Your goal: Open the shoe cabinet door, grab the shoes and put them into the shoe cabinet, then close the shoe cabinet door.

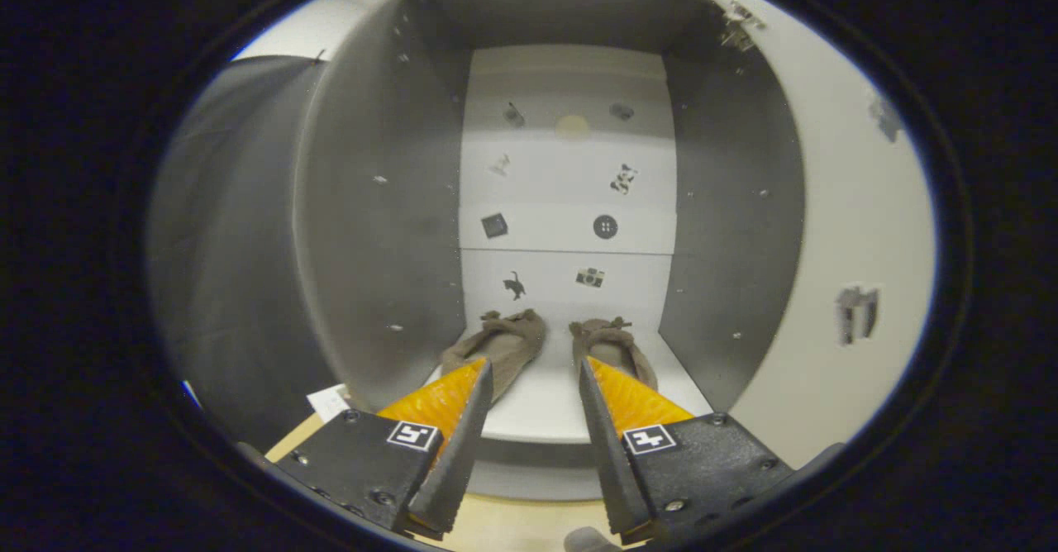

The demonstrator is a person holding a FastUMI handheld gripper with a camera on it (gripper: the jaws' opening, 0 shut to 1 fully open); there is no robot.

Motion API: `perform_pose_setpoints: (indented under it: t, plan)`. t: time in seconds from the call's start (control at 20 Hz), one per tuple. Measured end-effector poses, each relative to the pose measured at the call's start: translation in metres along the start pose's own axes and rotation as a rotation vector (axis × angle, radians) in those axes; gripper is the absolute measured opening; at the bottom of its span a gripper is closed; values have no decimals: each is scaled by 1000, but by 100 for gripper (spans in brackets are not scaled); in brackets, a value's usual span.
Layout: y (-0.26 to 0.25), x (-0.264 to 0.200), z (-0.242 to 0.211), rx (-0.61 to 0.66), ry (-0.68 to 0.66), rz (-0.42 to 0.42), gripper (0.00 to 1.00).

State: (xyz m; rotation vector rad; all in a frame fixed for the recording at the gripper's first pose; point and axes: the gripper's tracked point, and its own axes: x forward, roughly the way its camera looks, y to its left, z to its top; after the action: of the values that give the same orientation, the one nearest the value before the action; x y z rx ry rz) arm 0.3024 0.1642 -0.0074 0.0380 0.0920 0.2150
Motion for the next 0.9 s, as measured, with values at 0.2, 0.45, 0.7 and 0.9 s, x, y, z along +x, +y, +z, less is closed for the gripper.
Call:
perform_pose_setpoints:
  t: [0.2, 0.45, 0.7, 0.9]
  plan:
    - [10, -90, 3, -17, -56, 24, 85]
    - [-2, -201, -5, 15, -72, 25, 100]
    - [-44, -294, -13, 26, -67, -46, 100]
    - [-115, -349, -17, 33, -94, -195, 100]
